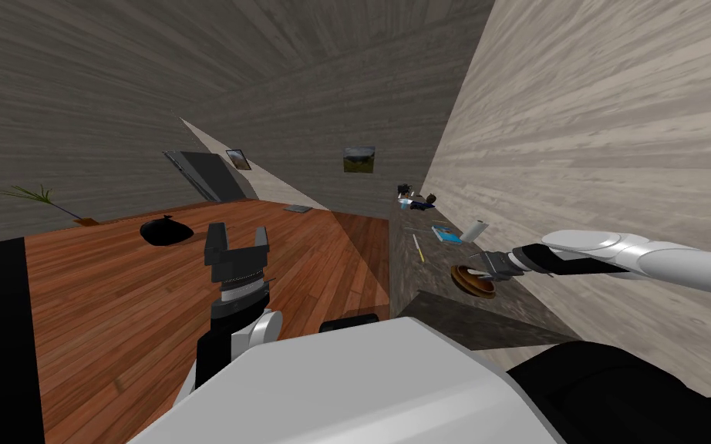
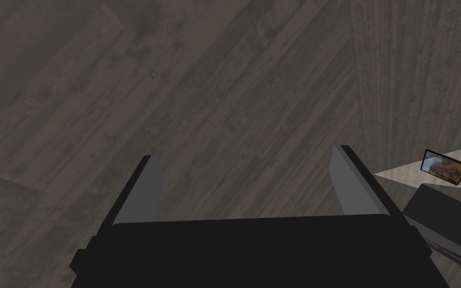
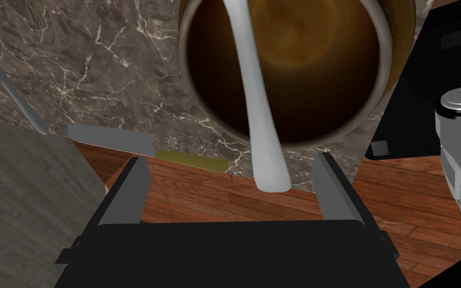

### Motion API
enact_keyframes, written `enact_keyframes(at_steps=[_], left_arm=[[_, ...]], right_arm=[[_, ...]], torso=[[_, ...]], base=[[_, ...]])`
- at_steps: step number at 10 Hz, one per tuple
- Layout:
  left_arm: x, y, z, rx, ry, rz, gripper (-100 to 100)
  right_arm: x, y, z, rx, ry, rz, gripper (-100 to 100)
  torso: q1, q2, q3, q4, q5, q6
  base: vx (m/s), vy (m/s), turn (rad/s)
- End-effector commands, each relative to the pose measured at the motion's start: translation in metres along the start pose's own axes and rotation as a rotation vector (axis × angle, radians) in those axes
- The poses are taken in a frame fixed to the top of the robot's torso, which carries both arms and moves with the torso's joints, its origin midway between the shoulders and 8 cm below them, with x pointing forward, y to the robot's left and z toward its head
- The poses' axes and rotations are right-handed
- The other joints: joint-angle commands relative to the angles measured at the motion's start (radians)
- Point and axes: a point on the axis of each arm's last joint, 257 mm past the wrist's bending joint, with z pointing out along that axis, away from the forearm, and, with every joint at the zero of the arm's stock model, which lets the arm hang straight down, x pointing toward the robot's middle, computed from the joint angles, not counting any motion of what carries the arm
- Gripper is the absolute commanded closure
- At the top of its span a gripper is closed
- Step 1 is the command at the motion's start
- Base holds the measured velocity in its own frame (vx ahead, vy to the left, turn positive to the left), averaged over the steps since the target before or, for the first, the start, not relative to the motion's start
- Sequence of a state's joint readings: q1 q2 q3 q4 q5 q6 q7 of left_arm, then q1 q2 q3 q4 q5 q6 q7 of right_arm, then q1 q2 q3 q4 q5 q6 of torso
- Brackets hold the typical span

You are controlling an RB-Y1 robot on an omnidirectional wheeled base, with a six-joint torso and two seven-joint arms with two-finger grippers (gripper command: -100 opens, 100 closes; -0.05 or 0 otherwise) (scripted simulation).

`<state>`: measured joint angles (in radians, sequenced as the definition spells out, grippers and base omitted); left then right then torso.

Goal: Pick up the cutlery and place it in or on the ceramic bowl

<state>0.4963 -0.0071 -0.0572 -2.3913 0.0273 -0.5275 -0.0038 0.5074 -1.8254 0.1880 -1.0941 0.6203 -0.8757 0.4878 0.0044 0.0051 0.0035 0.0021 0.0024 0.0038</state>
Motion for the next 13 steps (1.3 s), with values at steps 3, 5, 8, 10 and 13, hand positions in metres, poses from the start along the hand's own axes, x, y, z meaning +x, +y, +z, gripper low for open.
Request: enact_keyframes(at_steps=[3, 5, 8, 10, 13], left_arm=[[0.0, 0.0, 0.0, 0.0, 0.0, 0.0, 0], [0.0, 0.0, 0.0, 0.0, 0.0, 0.0, 0], [0.0, 0.0, 0.0, 0.0, 0.0, 0.0, 0], [0.0, 0.0, 0.0, 0.0, 0.0, 0.0, 0], [0.0, 0.0, 0.0, 0.0, 0.0, 0.0, 0]], right_arm=[[-0.01, -0.01, -0.01, -0.005, -0.005, -0.01, -100], [-0.01, -0.01, -0.01, -0.005, -0.005, -0.01, -100], [-0.025, -0.023, -0.023, -0.013, -0.011, -0.024, -100], [-0.032, -0.029, -0.03, -0.017, -0.014, -0.032, -100], [-0.03, -0.026, -0.027, -0.015, -0.013, -0.028, 0]], torso=[[0.0, 0.0, 0.0, 0.0, 0.0, 0.0], [0.0, -0.001, 0.0, 0.0, 0.0, 0.0], [0.0, -0.001, 0.0, 0.0, 0.0, 0.0], [0.0, -0.001, 0.0, 0.0, 0.0, 0.0], [0.0, 0.0, 0.0, 0.0, 0.0, 0.0]], base=[[0.003, -0.004, -0.026], [0.005, -0.01, -0.02], [0.003, -0.008, -0.047], [0.006, -0.012, -0.034], [0.001, -0.002, -0.003]])
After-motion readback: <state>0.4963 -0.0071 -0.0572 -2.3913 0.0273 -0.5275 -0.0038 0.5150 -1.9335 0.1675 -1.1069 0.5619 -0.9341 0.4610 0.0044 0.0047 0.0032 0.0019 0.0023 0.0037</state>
